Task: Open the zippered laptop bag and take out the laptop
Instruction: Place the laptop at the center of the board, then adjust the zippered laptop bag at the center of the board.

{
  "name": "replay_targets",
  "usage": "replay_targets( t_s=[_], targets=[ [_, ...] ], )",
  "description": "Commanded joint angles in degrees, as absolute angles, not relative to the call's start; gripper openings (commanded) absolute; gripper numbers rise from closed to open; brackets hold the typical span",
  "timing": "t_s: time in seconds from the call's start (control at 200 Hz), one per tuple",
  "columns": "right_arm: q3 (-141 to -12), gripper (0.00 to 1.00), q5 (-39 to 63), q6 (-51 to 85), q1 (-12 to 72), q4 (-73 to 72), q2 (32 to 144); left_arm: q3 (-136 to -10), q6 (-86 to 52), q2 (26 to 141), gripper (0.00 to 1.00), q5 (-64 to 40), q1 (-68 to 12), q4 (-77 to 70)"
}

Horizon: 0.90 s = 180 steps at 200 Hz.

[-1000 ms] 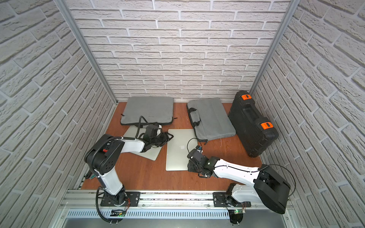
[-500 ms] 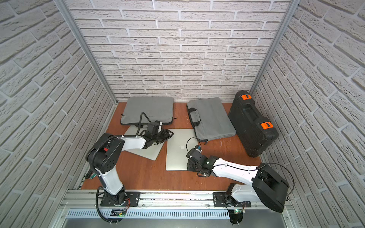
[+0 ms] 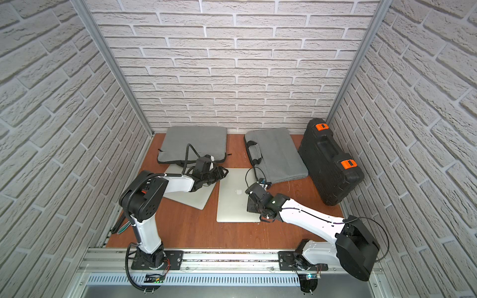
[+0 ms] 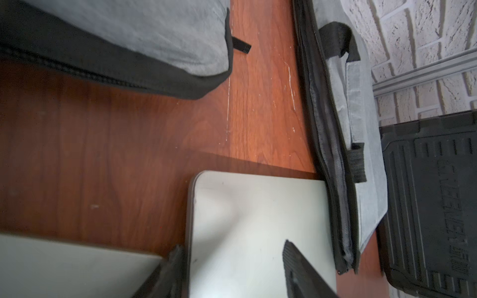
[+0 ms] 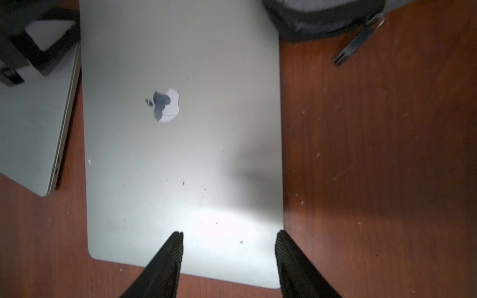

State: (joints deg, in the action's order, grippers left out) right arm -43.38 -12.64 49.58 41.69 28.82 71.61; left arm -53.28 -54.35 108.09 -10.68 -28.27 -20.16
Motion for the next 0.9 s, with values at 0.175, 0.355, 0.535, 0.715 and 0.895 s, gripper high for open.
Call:
replay_targets(
  t_s=[0.175,0.355,0.535,0.715,0.895],
  targets=[
    [-49.98,0.56,-18.76,38.59,29.53,29.94,78.13,-47.79,-58.06,109.70,0.62,-2.99,-28.41,-12.92],
    [-50.98,0.41,-18.39,37.05,23.68,29.12,84.06,-46.87,-59.05,109.49,0.62,-3.11,-29.35,-13.44],
    [-50.97,0.34,-16.52,35.70,19.33,26.51,88.82,-45.51,-59.72,108.62,0.62,-2.99,-29.70,-13.89],
    [-53.67,0.31,-14.68,33.29,15.57,23.76,94.57,-43.80,-60.21,107.02,0.62,-2.49,-29.72,-13.90],
    [-57.74,0.28,-13.64,31.40,12.62,23.10,99.26,-43.40,-60.12,106.92,0.62,-1.93,-29.55,-13.27]
  ],
)
